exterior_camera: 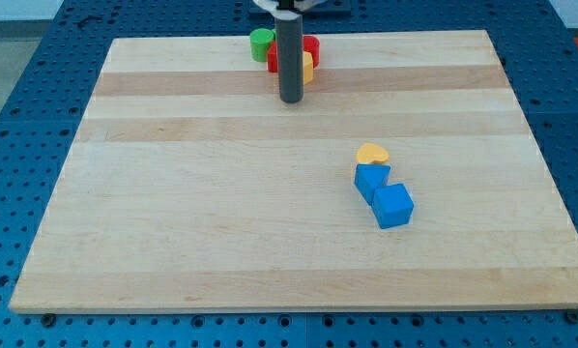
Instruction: Push the yellow heart slightly right
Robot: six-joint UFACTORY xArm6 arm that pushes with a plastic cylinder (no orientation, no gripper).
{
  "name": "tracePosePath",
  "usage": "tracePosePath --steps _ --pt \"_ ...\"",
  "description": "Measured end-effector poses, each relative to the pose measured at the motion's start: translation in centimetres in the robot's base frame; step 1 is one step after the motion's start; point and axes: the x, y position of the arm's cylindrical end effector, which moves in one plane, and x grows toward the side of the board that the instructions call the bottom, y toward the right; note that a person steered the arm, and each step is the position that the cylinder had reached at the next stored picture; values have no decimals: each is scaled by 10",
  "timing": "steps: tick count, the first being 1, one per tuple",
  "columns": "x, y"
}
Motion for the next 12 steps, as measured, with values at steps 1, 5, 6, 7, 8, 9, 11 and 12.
tracePosePath --steps 1,5,6,7,8,9,11,12 --pt "12 3" --pt "12 26" --pt "19 61" --pt "40 56" --pt "68 37" --pt "94 33" --pt "117 75" --pt "117 106"
